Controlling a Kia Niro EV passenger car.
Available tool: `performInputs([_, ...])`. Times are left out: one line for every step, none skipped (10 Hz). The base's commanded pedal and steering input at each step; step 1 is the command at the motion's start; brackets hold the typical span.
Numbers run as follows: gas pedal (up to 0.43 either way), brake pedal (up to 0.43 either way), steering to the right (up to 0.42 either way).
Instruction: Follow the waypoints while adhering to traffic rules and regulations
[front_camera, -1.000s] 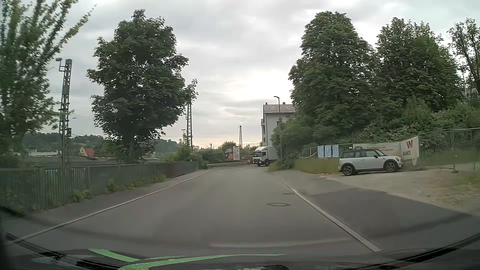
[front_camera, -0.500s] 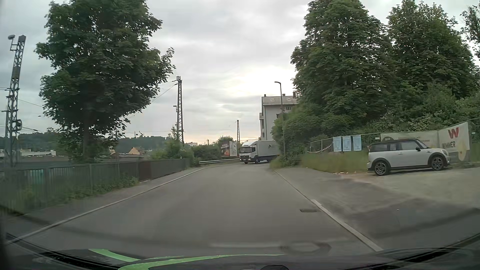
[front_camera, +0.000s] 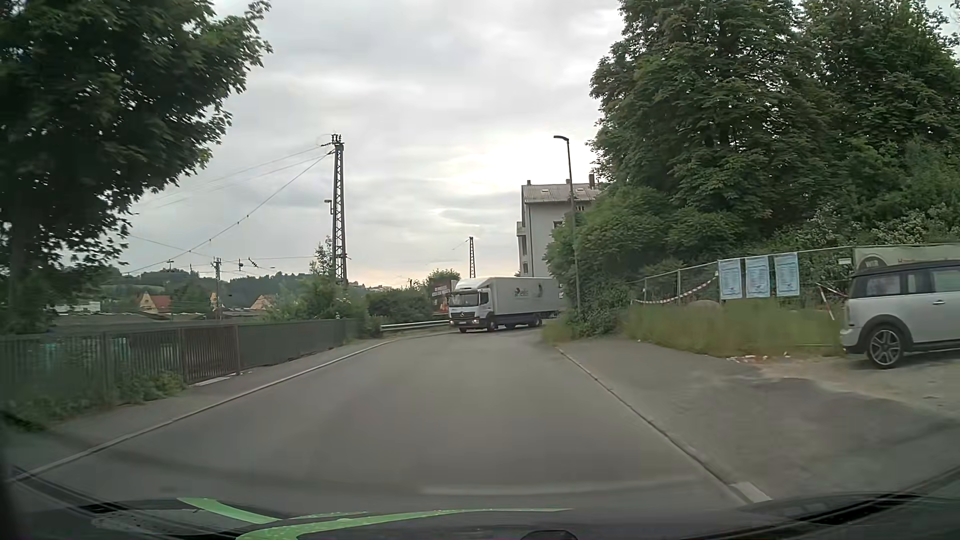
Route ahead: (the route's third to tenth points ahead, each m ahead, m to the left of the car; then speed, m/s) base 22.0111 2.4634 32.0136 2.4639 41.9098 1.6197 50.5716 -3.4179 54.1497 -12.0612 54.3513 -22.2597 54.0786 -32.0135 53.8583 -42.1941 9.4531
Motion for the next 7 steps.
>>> performInputs([0.0, 0.134, 0.004])
performInputs([0.0, 0.128, 0.004])
performInputs([0.0, 0.061, 0.004])
performInputs([0.0, 0.0, 0.004])
performInputs([0.0, 0.0, 0.004])
performInputs([0.0, 0.0, 0.004])
performInputs([0.0, 0.0, 0.004])
